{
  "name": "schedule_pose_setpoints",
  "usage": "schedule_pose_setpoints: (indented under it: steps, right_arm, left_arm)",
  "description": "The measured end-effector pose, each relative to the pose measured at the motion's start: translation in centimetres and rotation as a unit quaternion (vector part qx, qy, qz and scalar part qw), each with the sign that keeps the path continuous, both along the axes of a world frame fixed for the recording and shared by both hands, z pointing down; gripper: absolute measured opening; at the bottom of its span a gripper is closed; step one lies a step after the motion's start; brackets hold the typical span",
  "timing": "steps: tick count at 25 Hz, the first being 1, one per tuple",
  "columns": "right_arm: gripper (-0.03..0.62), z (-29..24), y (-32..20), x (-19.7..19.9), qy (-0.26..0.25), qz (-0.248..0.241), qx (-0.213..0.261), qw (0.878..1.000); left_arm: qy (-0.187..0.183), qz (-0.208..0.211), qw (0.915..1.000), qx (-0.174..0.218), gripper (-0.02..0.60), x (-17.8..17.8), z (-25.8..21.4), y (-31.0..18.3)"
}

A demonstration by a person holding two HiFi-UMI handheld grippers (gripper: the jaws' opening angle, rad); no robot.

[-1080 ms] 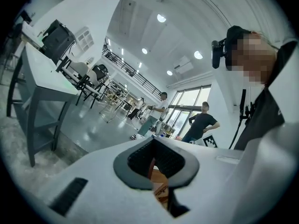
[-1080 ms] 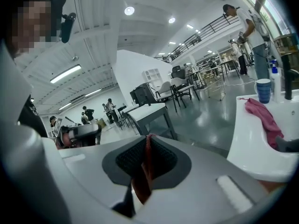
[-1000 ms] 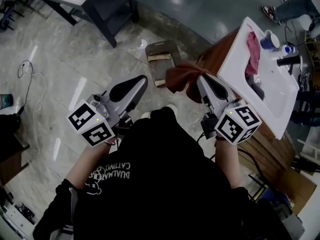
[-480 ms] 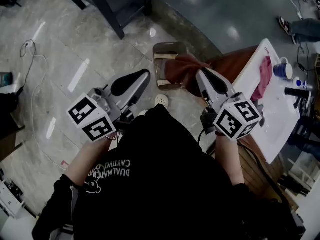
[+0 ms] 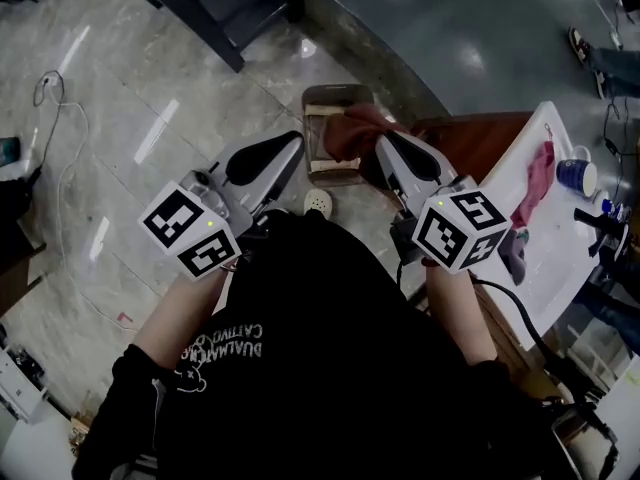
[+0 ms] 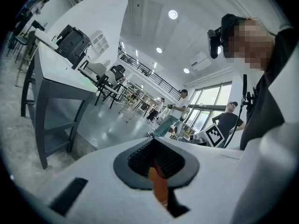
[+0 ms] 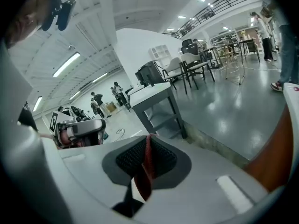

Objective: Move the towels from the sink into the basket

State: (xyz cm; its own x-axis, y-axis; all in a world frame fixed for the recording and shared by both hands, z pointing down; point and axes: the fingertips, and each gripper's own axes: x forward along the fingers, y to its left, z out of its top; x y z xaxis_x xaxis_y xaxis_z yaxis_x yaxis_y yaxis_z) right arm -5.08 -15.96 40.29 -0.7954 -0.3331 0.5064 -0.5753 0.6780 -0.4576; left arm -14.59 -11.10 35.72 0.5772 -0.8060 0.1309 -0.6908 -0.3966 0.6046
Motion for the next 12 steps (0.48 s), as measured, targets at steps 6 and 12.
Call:
schedule_pose_setpoints:
  steps: [6, 12]
  right_arm:
    - [0.035, 3.8, -1.1, -2.0, 0.016, 0.012, -0.030, 0.999]
    - [0.035, 7.7, -2.4, -4.0, 0.017, 0.060, -0.059, 0.996]
  left_arm:
    - [0.011, 0.015, 0.9994, -0.030, -0.002, -1.4, 3.9, -2.1]
    - [0.003, 0.069, 0.9958, -0.060, -0.002, -3.7, 8.4, -4.1]
